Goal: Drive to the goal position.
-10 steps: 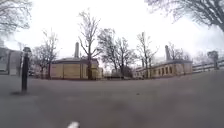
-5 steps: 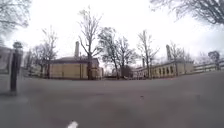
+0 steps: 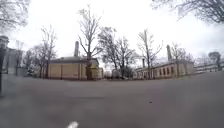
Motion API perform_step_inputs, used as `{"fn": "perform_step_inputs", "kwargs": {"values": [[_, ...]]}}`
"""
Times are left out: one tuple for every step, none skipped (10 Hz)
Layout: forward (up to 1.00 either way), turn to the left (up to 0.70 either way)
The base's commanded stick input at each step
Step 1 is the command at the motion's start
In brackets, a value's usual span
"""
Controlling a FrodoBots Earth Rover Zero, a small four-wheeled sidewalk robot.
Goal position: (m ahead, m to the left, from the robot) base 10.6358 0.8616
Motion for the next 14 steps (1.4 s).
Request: {"fn": "perform_step_inputs", "kwargs": {"values": [[1.00,0.00],[1.00,0.00],[1.00,0.00],[1.00,0.00],[1.00,0.00],[1.00,0.00],[1.00,0.00],[1.00,0.00],[1.00,0.00],[1.00,0.00],[1.00,0.00],[1.00,0.00],[1.00,0.00],[1.00,0.00]]}}
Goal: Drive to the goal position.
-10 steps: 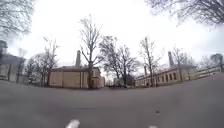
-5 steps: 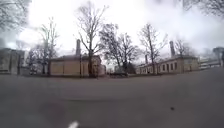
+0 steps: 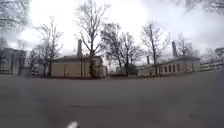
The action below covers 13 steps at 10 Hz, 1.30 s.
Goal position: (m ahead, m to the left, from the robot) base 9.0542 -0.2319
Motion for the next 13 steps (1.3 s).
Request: {"fn": "perform_step_inputs", "kwargs": {"values": [[1.00,0.00],[1.00,0.00],[1.00,0.00],[1.00,0.00],[1.00,0.00],[1.00,0.00],[1.00,0.00],[1.00,0.00],[1.00,0.00],[1.00,0.00],[1.00,0.00],[1.00,0.00],[1.00,0.00]]}}
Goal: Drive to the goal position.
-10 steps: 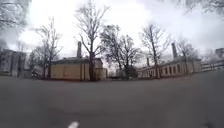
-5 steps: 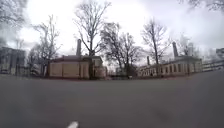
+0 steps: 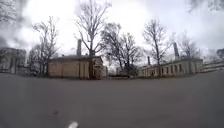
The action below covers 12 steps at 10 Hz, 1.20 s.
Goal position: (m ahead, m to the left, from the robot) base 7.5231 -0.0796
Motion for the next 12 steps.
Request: {"fn": "perform_step_inputs", "kwargs": {"values": [[1.00,0.00],[1.00,0.00],[1.00,0.00],[1.00,0.00],[1.00,0.00],[1.00,0.00],[1.00,0.00],[1.00,0.00],[1.00,0.00],[1.00,0.00],[1.00,0.00],[1.00,0.00]]}}
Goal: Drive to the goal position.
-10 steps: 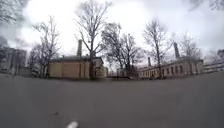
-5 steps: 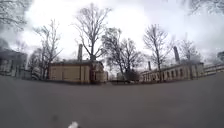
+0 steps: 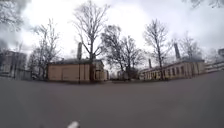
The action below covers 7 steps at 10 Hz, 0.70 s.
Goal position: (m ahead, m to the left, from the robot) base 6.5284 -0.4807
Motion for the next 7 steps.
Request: {"fn": "perform_step_inputs", "kwargs": {"values": [[1.00,0.00],[1.00,0.00],[1.00,0.00],[1.00,0.00],[1.00,0.00],[1.00,0.00],[1.00,0.00]]}}
